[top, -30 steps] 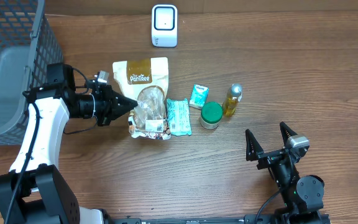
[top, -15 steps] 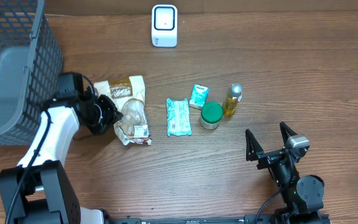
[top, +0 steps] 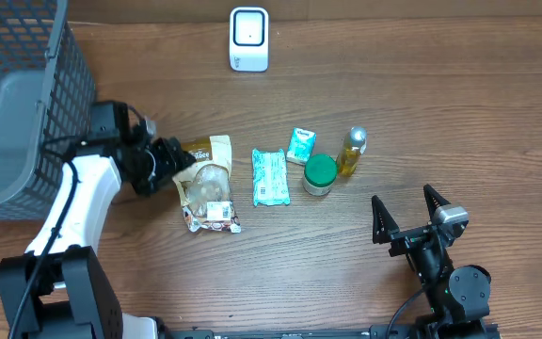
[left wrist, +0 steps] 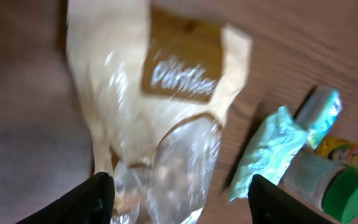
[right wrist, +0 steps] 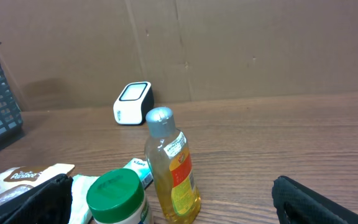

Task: Scan the item barcode

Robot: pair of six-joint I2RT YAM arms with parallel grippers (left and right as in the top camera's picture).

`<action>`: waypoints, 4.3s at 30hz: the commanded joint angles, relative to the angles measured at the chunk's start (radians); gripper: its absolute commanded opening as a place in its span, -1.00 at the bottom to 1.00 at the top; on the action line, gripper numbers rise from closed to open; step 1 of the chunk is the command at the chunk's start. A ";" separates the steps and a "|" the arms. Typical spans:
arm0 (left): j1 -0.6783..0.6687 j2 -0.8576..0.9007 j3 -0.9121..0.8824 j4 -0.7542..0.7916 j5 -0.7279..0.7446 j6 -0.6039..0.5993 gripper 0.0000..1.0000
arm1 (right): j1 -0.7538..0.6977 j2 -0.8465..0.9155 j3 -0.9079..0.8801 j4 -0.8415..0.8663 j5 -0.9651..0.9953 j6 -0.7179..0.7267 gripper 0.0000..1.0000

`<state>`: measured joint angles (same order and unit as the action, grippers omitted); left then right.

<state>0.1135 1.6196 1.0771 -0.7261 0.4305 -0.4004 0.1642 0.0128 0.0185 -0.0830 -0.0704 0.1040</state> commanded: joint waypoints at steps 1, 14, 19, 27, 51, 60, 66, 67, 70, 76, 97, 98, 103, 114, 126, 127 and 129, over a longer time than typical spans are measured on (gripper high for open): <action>0.000 -0.020 0.029 -0.008 -0.085 0.167 0.41 | -0.003 -0.010 -0.010 0.003 0.009 -0.003 1.00; -0.053 0.170 0.021 -0.009 -0.113 0.325 0.47 | -0.003 -0.010 -0.010 0.003 0.009 -0.003 1.00; -0.057 0.257 0.021 -0.003 -0.083 0.349 0.50 | -0.003 -0.010 -0.011 0.003 0.009 -0.003 1.00; -0.056 0.372 0.021 -0.003 -0.112 0.329 -0.19 | -0.003 -0.010 -0.010 0.003 0.009 -0.003 1.00; -0.055 0.018 0.151 -0.100 0.259 0.183 -0.76 | -0.003 -0.010 -0.010 0.003 0.009 -0.003 1.00; -0.055 -0.054 0.151 -0.104 0.717 0.183 -0.77 | -0.003 -0.010 -0.010 0.003 0.009 -0.003 1.00; -0.055 -0.055 0.151 -0.143 0.790 0.116 -0.86 | -0.003 -0.010 -0.011 0.003 0.009 -0.003 1.00; -0.055 -0.055 0.151 -0.154 0.782 0.093 -0.89 | -0.003 -0.010 -0.011 0.003 0.009 -0.003 1.00; -0.060 -0.058 0.151 -0.199 0.678 0.059 -0.88 | -0.003 -0.010 -0.010 0.003 0.009 -0.003 1.00; -0.104 -0.092 0.151 -0.253 0.466 0.059 -0.88 | -0.003 -0.010 -0.010 0.003 0.009 -0.003 1.00; -0.358 -0.031 0.903 -0.355 -0.502 0.045 -0.92 | -0.003 -0.010 -0.010 0.003 0.009 -0.003 1.00; -0.378 -0.010 0.927 -0.347 -0.555 0.066 -0.92 | -0.003 -0.010 -0.010 0.003 0.009 -0.003 1.00; -0.466 0.103 0.954 -0.182 -0.794 0.227 -0.92 | -0.003 -0.010 -0.010 0.003 0.009 -0.003 1.00; -0.586 0.423 0.954 0.321 -1.213 0.672 -0.92 | -0.003 -0.010 -0.010 0.003 0.009 -0.003 1.00; -0.602 0.751 0.954 1.028 -1.234 1.390 -0.92 | -0.003 -0.010 -0.011 0.003 0.009 -0.003 1.00; -0.602 0.774 0.954 1.050 -1.219 1.426 -0.92 | -0.003 -0.010 -0.011 0.003 0.009 -0.003 1.00; -0.602 0.813 0.954 1.109 -1.206 1.475 -0.92 | -0.003 -0.010 -0.011 0.003 0.009 -0.003 1.00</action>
<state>-0.4950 2.3798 2.0212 0.3359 -0.7971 0.8787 0.1642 0.0128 0.0185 -0.0826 -0.0708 0.1043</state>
